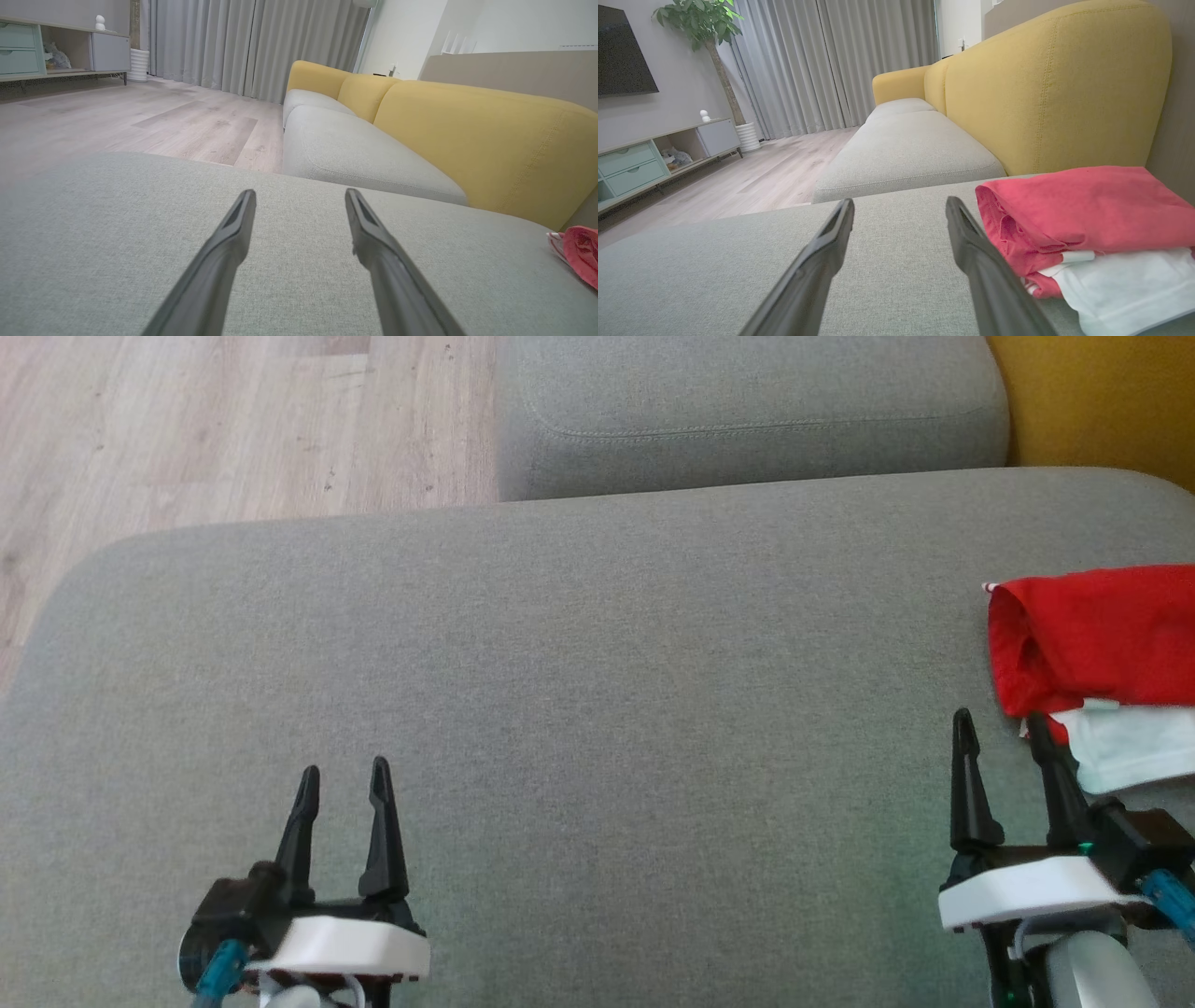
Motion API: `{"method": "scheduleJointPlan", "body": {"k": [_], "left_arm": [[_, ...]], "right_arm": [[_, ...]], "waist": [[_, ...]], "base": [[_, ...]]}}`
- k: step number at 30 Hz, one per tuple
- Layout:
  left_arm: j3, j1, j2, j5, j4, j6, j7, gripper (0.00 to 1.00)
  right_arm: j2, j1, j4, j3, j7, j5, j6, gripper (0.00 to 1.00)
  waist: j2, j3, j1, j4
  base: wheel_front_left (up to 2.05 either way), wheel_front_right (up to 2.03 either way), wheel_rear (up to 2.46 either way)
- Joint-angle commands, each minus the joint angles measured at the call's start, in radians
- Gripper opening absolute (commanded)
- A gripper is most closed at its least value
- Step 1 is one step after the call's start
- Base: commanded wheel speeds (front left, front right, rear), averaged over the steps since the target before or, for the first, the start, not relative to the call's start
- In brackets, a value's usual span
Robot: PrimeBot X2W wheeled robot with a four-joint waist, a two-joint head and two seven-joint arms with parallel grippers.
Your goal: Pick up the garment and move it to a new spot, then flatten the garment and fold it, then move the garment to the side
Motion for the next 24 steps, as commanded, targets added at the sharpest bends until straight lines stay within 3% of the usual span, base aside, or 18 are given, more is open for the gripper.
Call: {"method": "scheduleJointPlan", "body": {"k": [1,3,4,8,24], "left_arm": [[0.034,-0.023,-0.001,-0.009,-0.029,0.002,-0.005,1.00],[0.032,-0.022,-0.001,-0.036,-0.028,-0.004,-0.005,1.00],[0.000,0.000,0.000,-0.038,0.000,-0.002,0.000,0.00],[0.001,0.010,0.000,-0.048,0.041,-0.001,0.003,0.00],[0.037,-0.001,0.000,-0.206,0.031,-0.014,0.050,0.00]], "right_arm": [[-0.005,-0.010,-0.029,0.024,-0.012,-0.007,-0.001,1.00],[-0.005,-0.011,-0.028,0.024,-0.012,-0.005,-0.001,1.00],[0.000,0.000,0.001,0.000,0.000,0.000,0.000,0.00],[0.001,0.006,0.050,0.000,0.005,0.009,0.000,0.00],[0.000,-0.005,0.041,-0.008,0.051,0.195,0.000,0.00]], "waist": [[0.0000,-0.001,0.0000,-0.001],[0.0000,-0.001,0.0000,-0.001],[0.0000,-0.001,0.0000,-0.001],[0.0000,-0.001,0.0000,-0.001],[0.0000,0.000,0.0000,-0.003]], "base": [[0.00,0.00,0.00],[0.00,0.00,0.00],[0.00,0.00,0.00],[0.00,0.00,0.00],[0.00,0.00,0.00]]}}
